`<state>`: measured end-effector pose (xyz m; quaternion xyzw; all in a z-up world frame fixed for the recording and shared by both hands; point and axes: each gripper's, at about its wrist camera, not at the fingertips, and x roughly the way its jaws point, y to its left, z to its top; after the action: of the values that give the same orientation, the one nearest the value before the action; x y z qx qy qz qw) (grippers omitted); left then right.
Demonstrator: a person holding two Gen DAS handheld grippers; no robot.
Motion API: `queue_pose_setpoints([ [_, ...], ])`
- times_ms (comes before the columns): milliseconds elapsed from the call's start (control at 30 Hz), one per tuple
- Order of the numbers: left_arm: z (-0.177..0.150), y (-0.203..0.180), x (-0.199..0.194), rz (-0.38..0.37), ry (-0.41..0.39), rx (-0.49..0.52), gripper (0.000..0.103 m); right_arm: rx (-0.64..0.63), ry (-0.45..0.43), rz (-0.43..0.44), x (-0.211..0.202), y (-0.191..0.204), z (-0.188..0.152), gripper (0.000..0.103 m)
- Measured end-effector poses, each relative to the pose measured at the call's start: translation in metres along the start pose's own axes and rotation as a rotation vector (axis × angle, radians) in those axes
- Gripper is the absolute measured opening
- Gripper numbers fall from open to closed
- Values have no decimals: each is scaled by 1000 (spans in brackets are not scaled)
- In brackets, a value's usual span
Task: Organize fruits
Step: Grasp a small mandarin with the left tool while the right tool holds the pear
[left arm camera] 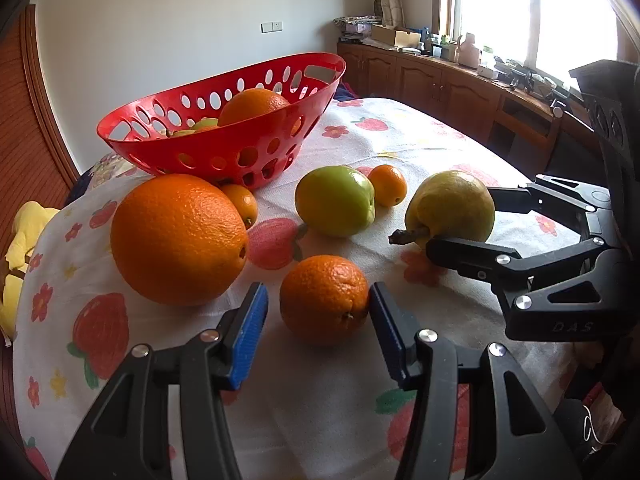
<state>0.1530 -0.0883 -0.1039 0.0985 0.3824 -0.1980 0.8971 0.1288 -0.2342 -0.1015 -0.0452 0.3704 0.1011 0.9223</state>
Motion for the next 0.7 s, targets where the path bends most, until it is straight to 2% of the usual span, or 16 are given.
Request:
queue_pose_setpoints([
  [167, -5, 1, 5, 5, 15, -3, 46, 0, 0, 0, 0, 0, 0, 74],
  [433, -9, 3, -3, -12, -7, -10, 44, 1, 0, 0, 0, 0, 0, 74],
  [700, -3, 5, -27, -32, -61, -20, 45, -1, 0, -1, 0, 0, 0, 74],
])
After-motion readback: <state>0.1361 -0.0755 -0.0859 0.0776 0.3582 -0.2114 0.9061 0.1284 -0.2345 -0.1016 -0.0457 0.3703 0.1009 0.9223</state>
